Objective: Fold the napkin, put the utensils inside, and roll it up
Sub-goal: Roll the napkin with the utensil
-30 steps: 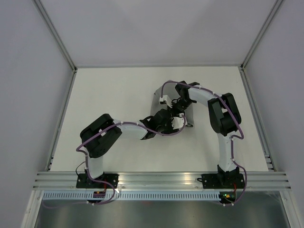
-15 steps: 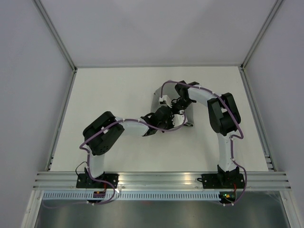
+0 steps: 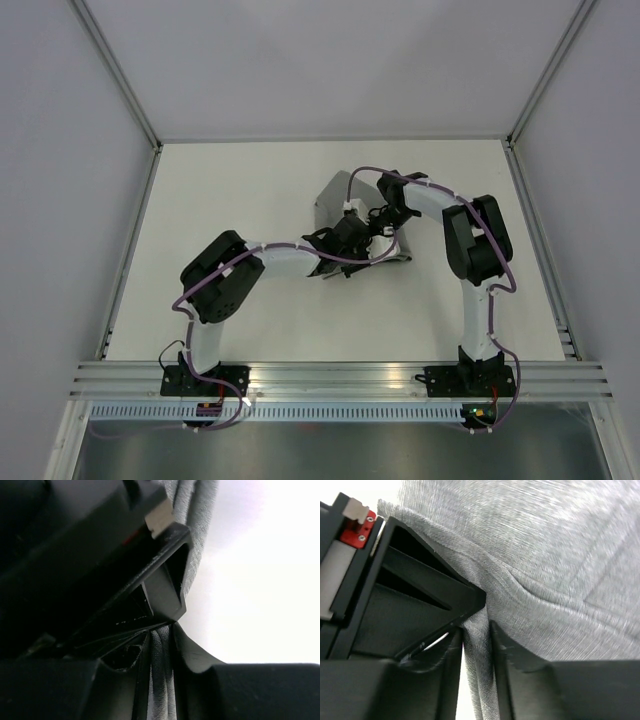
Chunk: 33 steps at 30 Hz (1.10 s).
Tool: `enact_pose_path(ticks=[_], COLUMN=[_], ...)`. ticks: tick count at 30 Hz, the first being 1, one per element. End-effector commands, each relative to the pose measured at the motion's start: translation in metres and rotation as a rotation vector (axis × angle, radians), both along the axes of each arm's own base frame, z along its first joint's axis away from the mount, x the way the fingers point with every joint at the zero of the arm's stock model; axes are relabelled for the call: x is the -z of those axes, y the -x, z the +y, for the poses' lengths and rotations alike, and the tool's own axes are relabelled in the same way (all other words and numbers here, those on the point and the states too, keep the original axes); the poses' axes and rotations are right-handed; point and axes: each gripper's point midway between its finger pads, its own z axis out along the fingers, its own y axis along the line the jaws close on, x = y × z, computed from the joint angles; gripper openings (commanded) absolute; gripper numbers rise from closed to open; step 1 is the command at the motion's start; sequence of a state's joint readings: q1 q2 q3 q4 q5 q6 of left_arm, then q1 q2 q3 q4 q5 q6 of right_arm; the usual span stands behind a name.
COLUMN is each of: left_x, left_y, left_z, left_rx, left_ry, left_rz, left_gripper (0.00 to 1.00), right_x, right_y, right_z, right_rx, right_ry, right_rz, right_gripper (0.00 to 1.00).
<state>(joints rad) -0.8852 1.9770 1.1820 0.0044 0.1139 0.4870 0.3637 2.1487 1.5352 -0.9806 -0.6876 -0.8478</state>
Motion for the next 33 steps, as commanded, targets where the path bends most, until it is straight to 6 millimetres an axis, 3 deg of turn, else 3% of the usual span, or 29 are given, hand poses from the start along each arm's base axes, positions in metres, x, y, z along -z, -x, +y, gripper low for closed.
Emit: enact_pose_path(ticks=[1, 7, 18, 27, 30, 33], left_x=[0.051, 0.049, 0.05, 0.039, 0.036, 0.033], left_y=[0.028, 0.029, 0.027, 0.023, 0.025, 0.024], left_z=[0.026, 0.028, 0.037, 0.036, 0.037, 0.038], left_rx=[-0.037, -0.037, -0.063, -0.056, -0.058, -0.066], left_ry=[-0.101, -0.068, -0.039, 0.002, 0.0, 0.021], left_rz=[0.223, 0.3, 0.48, 0.7, 0.781, 0.839], left_gripper=[0.02, 0.02, 0.02, 0.02, 0.02, 0.02], right_x=[0.035, 0.002, -0.022, -0.059, -0.06, -0.061], right_y=[0.028, 0.019, 0.0, -0.029, -0.031, -0.048], right_z=[-0.039, -0.04, -0.047, -0.055, -0.057, -0.061], right_rx=[-0.017, 0.051, 0.144, 0.22, 0.244, 0.313], right_ry=[0.172, 0.083, -0.016, -0.132, -0.145, -0.128], right_rz=[0.104, 0.104, 0.062, -0.15, -0.247, -0.338], right_gripper=[0.38, 0.53, 0.57, 0.59, 0.6, 0.65])
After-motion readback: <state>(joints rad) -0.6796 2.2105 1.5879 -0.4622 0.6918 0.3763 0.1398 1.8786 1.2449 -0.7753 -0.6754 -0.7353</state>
